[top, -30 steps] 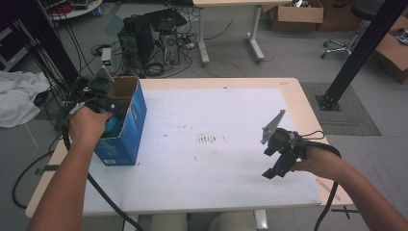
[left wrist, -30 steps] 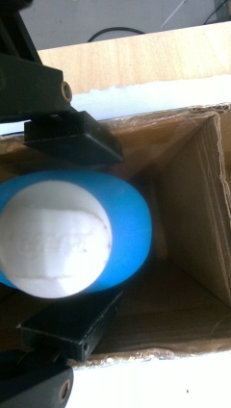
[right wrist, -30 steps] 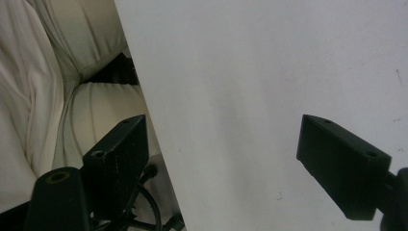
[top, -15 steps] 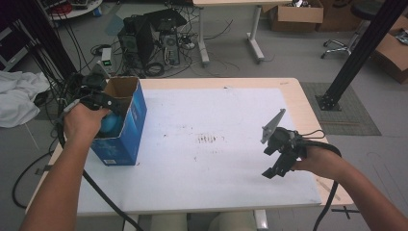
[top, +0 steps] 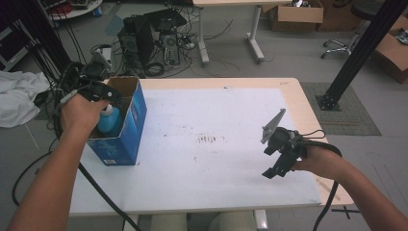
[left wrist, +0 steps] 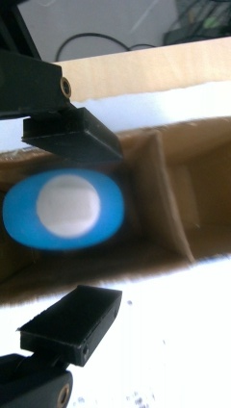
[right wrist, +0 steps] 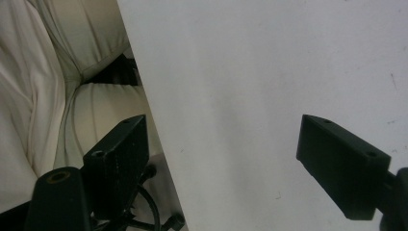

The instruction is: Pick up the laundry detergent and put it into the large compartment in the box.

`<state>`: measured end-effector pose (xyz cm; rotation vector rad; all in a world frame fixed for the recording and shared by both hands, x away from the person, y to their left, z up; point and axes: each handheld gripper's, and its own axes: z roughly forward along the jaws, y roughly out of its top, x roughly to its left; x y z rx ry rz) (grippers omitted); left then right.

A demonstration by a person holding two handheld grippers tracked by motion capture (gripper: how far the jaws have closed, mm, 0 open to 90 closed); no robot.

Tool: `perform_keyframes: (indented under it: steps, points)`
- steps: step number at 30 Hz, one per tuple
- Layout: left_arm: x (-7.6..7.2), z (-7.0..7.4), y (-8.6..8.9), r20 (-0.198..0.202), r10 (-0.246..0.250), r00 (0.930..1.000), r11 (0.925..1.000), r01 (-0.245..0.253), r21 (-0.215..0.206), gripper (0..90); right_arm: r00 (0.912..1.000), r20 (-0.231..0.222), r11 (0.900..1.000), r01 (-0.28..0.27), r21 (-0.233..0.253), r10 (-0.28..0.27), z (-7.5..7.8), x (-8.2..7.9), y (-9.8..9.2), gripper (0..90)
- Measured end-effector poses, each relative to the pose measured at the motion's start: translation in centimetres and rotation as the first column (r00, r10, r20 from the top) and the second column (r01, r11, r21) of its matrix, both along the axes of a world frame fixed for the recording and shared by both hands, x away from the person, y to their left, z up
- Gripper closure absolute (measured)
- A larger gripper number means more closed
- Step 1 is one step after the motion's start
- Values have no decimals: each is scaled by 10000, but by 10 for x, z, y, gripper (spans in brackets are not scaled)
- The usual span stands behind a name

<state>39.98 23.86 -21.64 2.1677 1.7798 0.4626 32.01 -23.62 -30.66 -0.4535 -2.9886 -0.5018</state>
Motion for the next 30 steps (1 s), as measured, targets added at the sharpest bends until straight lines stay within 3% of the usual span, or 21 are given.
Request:
perform_keyframes:
  steps: [4,9,15,17,18,22,27,29,30]
  points:
    - [1,10,-9,232,-357,9991,9988,364,-327,268,10000,-10,10000,31,-10,-31,0,0,0,188]
    - [2,20,-25,367,-1014,9942,9943,1025,-298,245,10000,53,10000,-76,29,76,-1,1,0,188]
    - [3,30,-42,163,-1792,9837,9835,1795,-242,241,10000,46,10000,-78,25,78,0,1,0,189]
    - [4,33,-47,158,-2135,9768,9767,2137,-175,235,10000,49,10000,-41,26,40,1,1,0,189]
    - [4,34,-50,203,-2347,9719,9720,2349,-92,234,10000,-4,10000,56,-29,-56,1,0,0,189]
    - [7,38,-62,311,-3485,9368,9372,3478,273,228,10000,46,10000,-30,49,30,2,2,1,189]
    - [10,38,-78,248,-4366,8993,8988,4348,562,201,10000,-50,10000,81,-33,-81,2,1,2,188]
    - [11,38,-83,249,-4602,8875,8870,4583,563,197,9999,-66,9999,94,-68,-95,2,2,2,189]
    - [12,37,-88,253,-4791,8774,8771,4774,533,194,10000,-30,10000,33,-42,-33,2,2,2,189]
